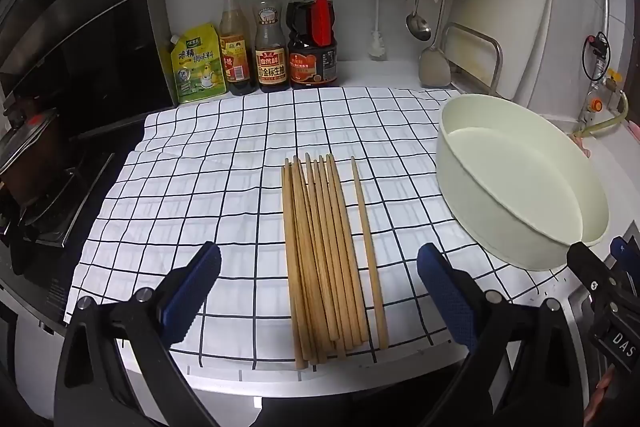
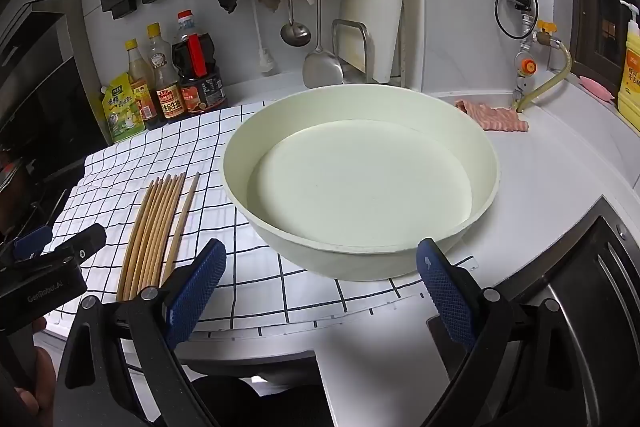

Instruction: Organize utensils

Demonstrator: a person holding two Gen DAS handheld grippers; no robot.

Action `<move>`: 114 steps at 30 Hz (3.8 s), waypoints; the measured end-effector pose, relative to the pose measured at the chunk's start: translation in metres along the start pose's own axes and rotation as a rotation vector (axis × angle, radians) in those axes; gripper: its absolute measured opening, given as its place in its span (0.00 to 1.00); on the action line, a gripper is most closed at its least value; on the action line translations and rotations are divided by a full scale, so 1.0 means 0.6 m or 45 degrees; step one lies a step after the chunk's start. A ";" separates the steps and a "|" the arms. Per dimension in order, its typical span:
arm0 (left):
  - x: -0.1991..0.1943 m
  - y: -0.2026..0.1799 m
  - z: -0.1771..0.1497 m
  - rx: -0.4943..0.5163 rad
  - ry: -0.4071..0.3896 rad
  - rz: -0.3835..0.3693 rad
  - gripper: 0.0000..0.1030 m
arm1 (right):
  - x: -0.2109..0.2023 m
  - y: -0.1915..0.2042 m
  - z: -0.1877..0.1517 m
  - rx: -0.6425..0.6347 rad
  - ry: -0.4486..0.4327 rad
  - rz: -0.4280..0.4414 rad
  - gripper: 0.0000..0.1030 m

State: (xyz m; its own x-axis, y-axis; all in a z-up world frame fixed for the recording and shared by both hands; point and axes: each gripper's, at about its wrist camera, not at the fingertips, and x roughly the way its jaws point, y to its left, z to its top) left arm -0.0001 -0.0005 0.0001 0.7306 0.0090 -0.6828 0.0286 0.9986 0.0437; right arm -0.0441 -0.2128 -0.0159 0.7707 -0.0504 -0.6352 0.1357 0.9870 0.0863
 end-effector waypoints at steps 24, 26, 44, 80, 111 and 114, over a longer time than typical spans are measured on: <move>-0.004 -0.006 0.004 -0.006 -0.008 -0.022 0.94 | -0.002 -0.001 0.002 0.010 -0.003 0.003 0.89; -0.004 -0.007 0.004 -0.005 -0.008 -0.019 0.94 | -0.002 -0.002 0.001 0.010 -0.004 0.004 0.89; -0.004 -0.010 0.002 -0.007 -0.010 -0.024 0.94 | -0.001 -0.002 0.000 0.010 -0.002 0.004 0.89; -0.005 -0.017 0.002 -0.006 -0.015 -0.034 0.94 | 0.003 -0.003 0.000 0.012 0.002 -0.003 0.89; 0.067 0.126 -0.005 -0.095 0.088 0.087 0.94 | 0.033 0.093 -0.015 -0.106 0.060 0.243 0.89; 0.091 0.137 -0.005 -0.091 0.132 0.083 0.94 | 0.053 0.124 -0.016 -0.139 0.097 0.254 0.89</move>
State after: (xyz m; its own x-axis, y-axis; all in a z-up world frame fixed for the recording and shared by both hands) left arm 0.0401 0.0820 -0.0356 0.6549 0.0753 -0.7520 -0.0678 0.9969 0.0408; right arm -0.0155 -0.1392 -0.0373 0.7257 0.1553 -0.6703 -0.0861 0.9870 0.1354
